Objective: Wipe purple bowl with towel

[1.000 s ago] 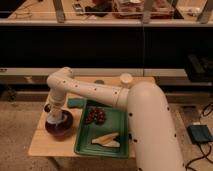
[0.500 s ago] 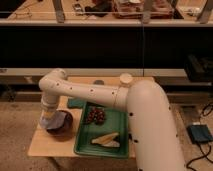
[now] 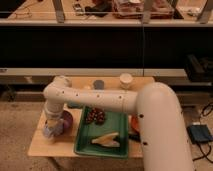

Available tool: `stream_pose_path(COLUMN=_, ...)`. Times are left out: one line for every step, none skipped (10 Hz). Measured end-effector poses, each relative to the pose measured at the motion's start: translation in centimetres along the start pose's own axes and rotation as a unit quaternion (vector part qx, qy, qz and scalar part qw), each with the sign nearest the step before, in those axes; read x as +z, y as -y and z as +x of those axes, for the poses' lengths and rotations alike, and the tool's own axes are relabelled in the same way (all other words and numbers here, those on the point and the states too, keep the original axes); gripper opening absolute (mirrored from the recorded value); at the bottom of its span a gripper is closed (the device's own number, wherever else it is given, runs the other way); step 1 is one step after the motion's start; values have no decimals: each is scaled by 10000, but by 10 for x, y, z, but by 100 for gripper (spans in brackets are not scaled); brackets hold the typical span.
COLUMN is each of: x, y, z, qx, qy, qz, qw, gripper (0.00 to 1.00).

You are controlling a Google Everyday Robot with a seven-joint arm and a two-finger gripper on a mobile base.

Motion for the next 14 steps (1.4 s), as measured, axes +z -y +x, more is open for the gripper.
stream_pose_path(x=3, y=4, z=-11, qx=67, qy=17, qz=44, qw=10000, gripper=0)
stream_pose_path(x=6, y=6, z=-21, qx=147, qy=33, qz=89, qw=9998, gripper=0)
stream_pose_path(x=14, y=9, z=-31, qx=250, qy=37, qz=173, qw=9995, gripper=0)
stream_pose_path(x=17, y=9, z=-38, qx=318, qy=34, qz=200, qw=9993, gripper=0)
stream_pose_path(x=18, y=7, z=-47, qx=451, qy=10, qz=226, qw=9987, gripper=0)
stream_pose_path(x=19, y=3, z=-54, qx=496, qy=-14, qz=236, qw=9985, gripper=0)
stream_pose_path(x=17, y=-8, z=-62, qx=554, qy=-34, qz=218, qw=9982, gripper=0)
stream_pose_path(x=15, y=-19, z=-69, qx=599, qy=-51, qz=185, qw=9980, gripper=0)
stream_pose_path(x=9, y=-34, z=-73, qx=602, qy=-84, qz=101, qw=9981, gripper=0)
stream_pose_path(x=3, y=-43, z=-71, qx=567, qy=-105, qz=39, qw=9983, gripper=0)
stream_pose_path(x=-5, y=-49, z=-65, qx=511, qy=-129, qz=-34, qw=9986, gripper=0)
stream_pose_path(x=-15, y=-55, z=-52, qx=399, qy=-141, qz=-107, qw=9990, gripper=0)
stream_pose_path(x=-21, y=-61, z=-28, qx=209, qy=-137, qz=-167, qw=9995, gripper=0)
stream_pose_path(x=-19, y=-64, z=-14, qx=92, qy=-129, qz=-167, qw=9997, gripper=0)
